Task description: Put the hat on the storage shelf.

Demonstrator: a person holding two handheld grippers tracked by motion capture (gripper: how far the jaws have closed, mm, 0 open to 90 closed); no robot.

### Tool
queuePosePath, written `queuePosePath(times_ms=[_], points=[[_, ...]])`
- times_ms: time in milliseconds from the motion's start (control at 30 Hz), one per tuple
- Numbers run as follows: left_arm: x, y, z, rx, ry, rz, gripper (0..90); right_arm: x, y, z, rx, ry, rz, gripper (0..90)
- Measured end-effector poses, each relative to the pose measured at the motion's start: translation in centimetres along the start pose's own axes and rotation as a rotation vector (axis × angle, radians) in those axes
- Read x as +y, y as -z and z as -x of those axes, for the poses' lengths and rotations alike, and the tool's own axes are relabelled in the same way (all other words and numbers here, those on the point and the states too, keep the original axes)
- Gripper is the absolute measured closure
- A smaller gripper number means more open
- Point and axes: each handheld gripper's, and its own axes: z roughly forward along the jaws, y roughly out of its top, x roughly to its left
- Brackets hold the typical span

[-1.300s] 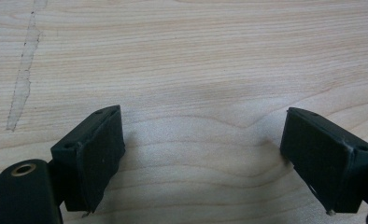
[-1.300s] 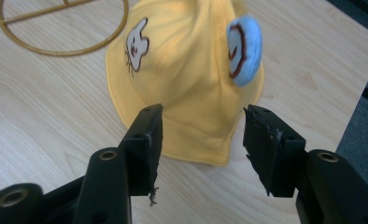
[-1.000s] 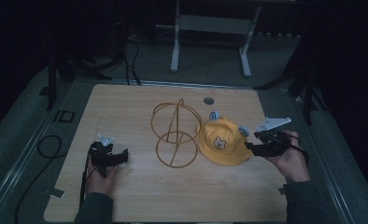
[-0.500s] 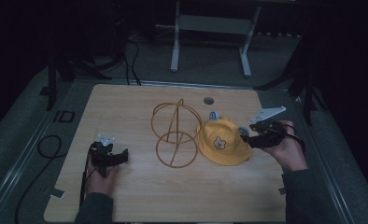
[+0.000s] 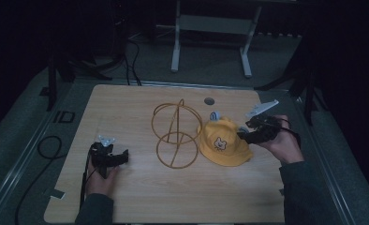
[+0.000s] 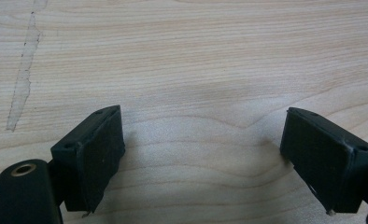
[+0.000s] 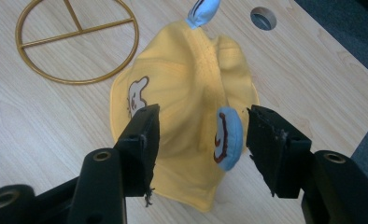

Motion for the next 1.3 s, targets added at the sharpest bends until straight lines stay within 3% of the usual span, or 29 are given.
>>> queuePosePath(times_ms=[700,1300], points=[[0.0,0.0,0.0,0.000,0.000,0.000,13.5,2.9,-2.5,0.2,0.029,0.061,-0.096,44.6],[0.0,0.0,0.0,0.000,-0.001,0.000,13.5,3.9,-4.7,1.0,0.071,0.062,-0.186,49.4]])
